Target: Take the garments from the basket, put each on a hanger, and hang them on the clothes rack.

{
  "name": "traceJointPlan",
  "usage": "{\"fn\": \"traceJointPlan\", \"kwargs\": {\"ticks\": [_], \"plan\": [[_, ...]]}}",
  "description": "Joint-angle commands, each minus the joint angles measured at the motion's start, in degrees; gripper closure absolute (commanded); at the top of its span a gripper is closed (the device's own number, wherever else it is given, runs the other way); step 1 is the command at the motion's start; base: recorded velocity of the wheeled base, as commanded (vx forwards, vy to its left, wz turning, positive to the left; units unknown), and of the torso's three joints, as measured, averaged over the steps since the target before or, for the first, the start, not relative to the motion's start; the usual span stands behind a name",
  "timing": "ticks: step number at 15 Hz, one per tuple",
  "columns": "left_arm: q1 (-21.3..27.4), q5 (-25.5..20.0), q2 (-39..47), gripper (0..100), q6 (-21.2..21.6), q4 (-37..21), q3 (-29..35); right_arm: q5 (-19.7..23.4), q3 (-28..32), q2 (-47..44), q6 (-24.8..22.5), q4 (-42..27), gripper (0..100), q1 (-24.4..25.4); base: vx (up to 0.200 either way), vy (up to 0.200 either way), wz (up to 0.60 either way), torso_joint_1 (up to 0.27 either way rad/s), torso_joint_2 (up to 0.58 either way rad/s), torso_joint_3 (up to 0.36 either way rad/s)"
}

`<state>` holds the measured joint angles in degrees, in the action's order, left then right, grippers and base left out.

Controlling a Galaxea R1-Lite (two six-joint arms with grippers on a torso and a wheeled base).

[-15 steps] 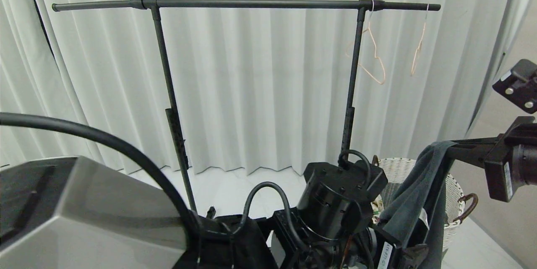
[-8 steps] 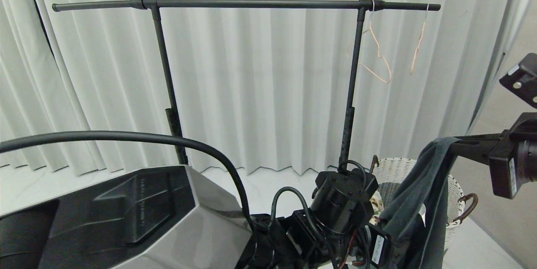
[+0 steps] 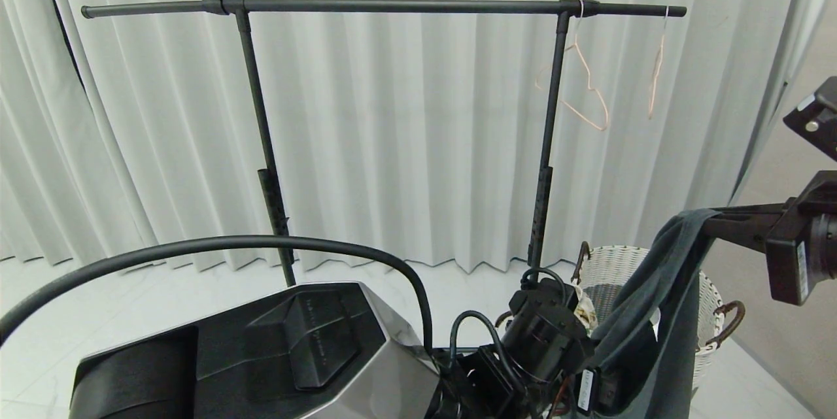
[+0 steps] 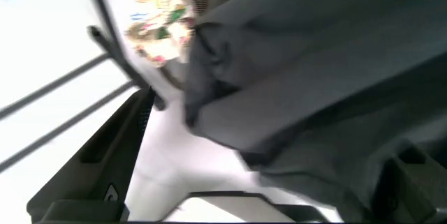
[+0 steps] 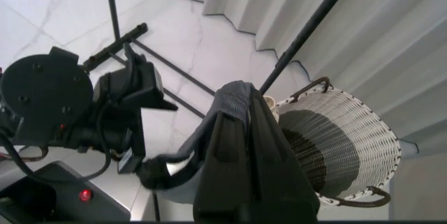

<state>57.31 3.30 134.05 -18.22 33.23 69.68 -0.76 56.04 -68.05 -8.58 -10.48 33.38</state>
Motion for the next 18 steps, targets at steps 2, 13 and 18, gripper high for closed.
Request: {"fn": "traceJointPlan", "kwargs": {"ticks": [2, 13, 18], "plan": [[-0.18, 2.23, -0.45, 0, 1.17, -0.01, -0.34, -0.12, -0.14, 0.02, -0.03, -0.15, 100, -0.16, 0.000, 0.000, 0.00, 0.000, 0.00, 0.000], [-1.32, 5.13, -6.61, 100, 3.64, 0.08, -6.31, -0.74, -2.25, 1.51, -0.12, -0.33, 100, -2.97, 0.000, 0.000, 0.00, 0.000, 0.00, 0.000], [-1.15, 10.41, -20.32, 100, 3.81, -0.18, -9.92, -0.30, -5.06, 3.89, -0.21, -0.15, 100, -8.33, 0.000, 0.000, 0.00, 0.000, 0.00, 0.000]]}}
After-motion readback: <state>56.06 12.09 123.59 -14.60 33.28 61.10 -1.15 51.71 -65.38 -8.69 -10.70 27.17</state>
